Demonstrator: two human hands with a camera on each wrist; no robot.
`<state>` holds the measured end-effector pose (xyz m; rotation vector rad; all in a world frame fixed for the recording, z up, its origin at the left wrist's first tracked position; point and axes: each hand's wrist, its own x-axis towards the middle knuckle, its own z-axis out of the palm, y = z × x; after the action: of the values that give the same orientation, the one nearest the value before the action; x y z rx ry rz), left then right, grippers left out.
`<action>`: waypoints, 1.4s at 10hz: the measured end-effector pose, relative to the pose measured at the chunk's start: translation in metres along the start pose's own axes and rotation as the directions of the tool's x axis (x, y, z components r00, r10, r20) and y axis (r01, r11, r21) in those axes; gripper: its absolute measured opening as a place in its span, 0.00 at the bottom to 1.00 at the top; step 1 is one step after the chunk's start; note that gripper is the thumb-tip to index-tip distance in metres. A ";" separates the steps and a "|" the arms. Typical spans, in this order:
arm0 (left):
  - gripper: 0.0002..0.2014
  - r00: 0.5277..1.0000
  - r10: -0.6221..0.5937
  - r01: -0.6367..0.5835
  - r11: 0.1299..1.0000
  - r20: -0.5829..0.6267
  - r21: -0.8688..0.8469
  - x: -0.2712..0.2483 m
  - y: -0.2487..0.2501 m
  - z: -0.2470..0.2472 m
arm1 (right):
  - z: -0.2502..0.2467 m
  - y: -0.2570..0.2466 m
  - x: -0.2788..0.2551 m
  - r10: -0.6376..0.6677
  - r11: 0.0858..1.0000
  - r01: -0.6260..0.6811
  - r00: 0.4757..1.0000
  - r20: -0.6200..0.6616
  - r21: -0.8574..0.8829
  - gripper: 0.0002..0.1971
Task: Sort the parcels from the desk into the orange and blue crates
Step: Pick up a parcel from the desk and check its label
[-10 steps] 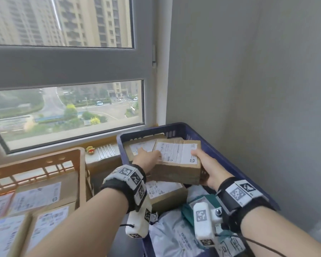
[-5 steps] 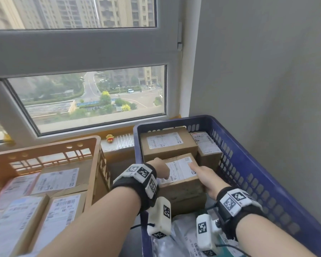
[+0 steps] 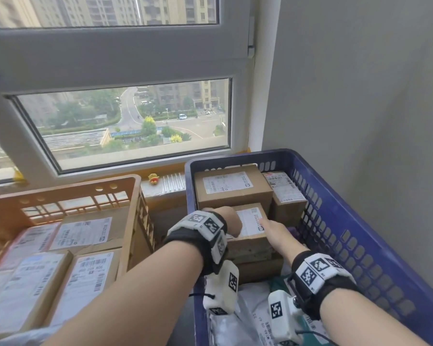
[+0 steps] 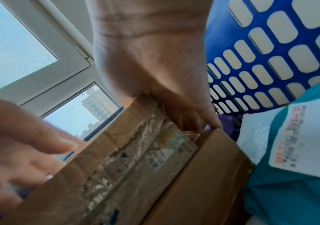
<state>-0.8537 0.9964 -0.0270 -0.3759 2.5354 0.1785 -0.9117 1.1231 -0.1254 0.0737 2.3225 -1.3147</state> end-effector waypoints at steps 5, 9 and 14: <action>0.28 0.958 -0.240 0.237 0.971 -0.158 -0.036 0.043 0.041 0.031 | -0.009 -0.017 -0.033 -0.298 0.912 0.284 0.955 -0.004 -0.295 0.27; 0.26 0.951 -0.265 0.260 0.964 -0.158 -0.054 0.045 0.040 0.039 | 0.003 -0.007 -0.029 -0.293 0.930 0.296 0.955 0.045 -0.218 0.27; 0.17 0.922 0.093 -0.044 0.990 -0.377 0.136 -0.020 0.028 -0.009 | -0.021 -0.051 -0.052 -0.315 0.901 0.288 0.948 -0.033 -0.323 0.24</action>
<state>-0.8506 1.0262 -0.0071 -0.2936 2.9300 -0.0344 -0.8872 1.1219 -0.0539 -0.3555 2.6682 -1.0707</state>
